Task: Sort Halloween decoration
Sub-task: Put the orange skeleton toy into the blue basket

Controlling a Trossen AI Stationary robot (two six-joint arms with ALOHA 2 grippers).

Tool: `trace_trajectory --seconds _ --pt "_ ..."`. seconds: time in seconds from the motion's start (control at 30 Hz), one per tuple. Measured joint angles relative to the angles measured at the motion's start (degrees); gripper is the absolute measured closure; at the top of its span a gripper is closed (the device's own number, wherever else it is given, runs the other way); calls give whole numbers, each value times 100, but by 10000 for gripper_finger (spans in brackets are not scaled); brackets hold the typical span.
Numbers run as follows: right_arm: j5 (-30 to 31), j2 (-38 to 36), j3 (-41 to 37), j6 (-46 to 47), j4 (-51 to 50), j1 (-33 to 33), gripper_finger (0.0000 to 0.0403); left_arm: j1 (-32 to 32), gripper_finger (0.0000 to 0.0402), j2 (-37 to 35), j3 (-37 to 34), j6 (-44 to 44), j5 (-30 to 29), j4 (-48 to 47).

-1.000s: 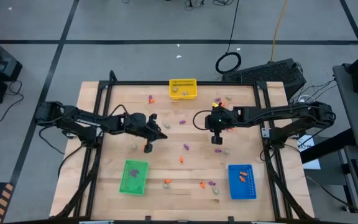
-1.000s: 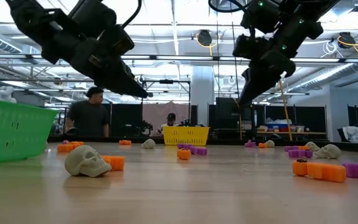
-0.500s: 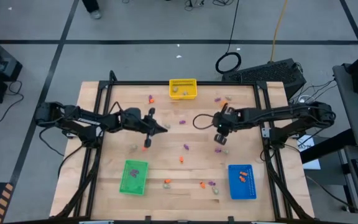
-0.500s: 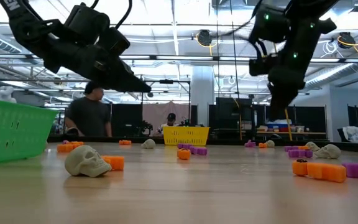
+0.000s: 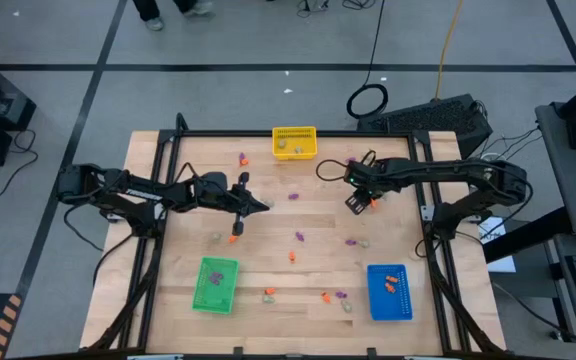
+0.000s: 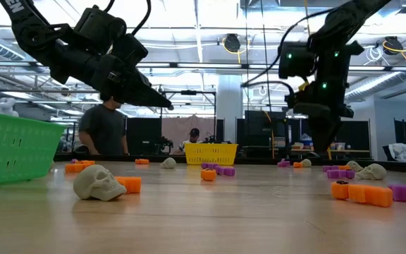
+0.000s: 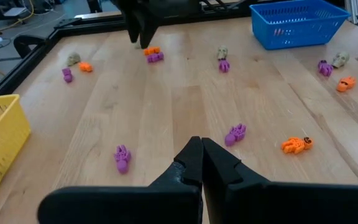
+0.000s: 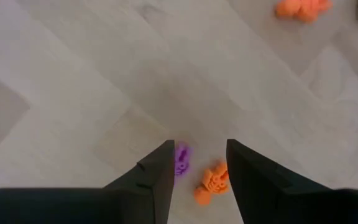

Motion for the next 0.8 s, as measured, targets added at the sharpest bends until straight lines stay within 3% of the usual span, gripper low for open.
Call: trace_trajectory --seconds 0.27,0.6,0.8 --pt "-144 436 0 414 -537 -109 268 0 402 0 0 2 0 -13" --pt "-227 834 -171 489 -500 -176 270 0 402 2 0 14 0 -18" --pt "-324 987 -236 180 -533 -276 304 7 402 2 0 48 -2 -18"
